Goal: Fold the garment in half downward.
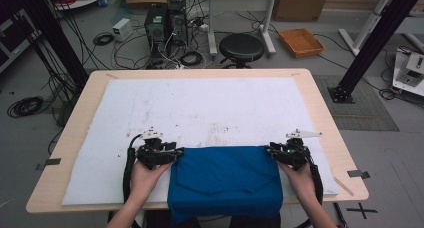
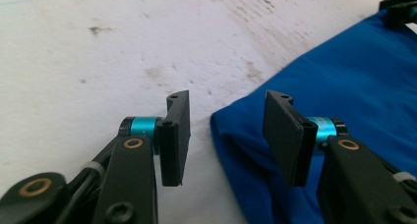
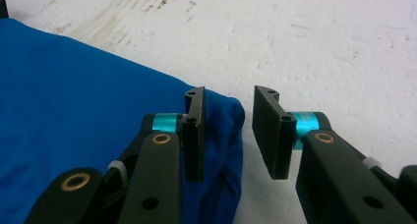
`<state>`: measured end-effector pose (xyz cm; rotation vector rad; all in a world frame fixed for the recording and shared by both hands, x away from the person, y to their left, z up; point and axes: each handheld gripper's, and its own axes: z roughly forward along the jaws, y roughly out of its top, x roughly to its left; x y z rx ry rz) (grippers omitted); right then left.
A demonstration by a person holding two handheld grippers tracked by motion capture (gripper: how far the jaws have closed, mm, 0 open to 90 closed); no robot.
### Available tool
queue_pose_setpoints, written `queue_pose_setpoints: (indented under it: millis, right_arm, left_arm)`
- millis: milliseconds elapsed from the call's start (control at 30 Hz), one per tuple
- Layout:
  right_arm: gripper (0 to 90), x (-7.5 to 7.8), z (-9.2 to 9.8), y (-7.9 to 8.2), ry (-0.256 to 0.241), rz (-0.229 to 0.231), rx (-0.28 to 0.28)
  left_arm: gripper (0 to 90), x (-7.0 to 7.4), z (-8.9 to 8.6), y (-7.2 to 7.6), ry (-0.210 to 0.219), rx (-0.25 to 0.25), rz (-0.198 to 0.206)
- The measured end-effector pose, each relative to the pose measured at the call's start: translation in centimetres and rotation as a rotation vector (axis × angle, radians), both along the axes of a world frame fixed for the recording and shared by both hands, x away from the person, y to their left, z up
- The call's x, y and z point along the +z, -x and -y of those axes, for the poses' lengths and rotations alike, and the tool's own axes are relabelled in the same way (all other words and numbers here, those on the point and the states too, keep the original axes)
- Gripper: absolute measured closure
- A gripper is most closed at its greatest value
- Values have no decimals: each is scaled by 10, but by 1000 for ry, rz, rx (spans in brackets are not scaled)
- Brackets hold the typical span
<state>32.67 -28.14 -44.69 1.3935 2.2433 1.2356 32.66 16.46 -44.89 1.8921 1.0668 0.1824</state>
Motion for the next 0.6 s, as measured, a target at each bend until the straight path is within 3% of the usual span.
queue_pose_setpoints:
  millis: [100, 167, 233, 333, 467, 600]
  right_arm:
    - [692, -2, -2, -1, 10, -14, 15]
    - [753, -3, -4, -1, 19, -18, 33]
    - [799, -3, -4, -1, 22, -16, 42]
    - [832, -2, -3, 0, 18, -15, 54]
    - [838, -1, -3, -1, 17, 15, 55]
    - [838, 6, -5, -10, 20, 39, 49]
  left_arm:
    - [535, -3, 5, -2, -28, -16, -15]
    - [562, -3, 8, -1, -48, -20, -4]
    - [714, -3, 9, 0, -47, -52, -3]
    - [831, -1, 11, 3, -64, -64, 10]
    - [853, 1, 9, 0, -52, -64, 3]
    - [856, 9, 6, -11, -72, -48, 26]
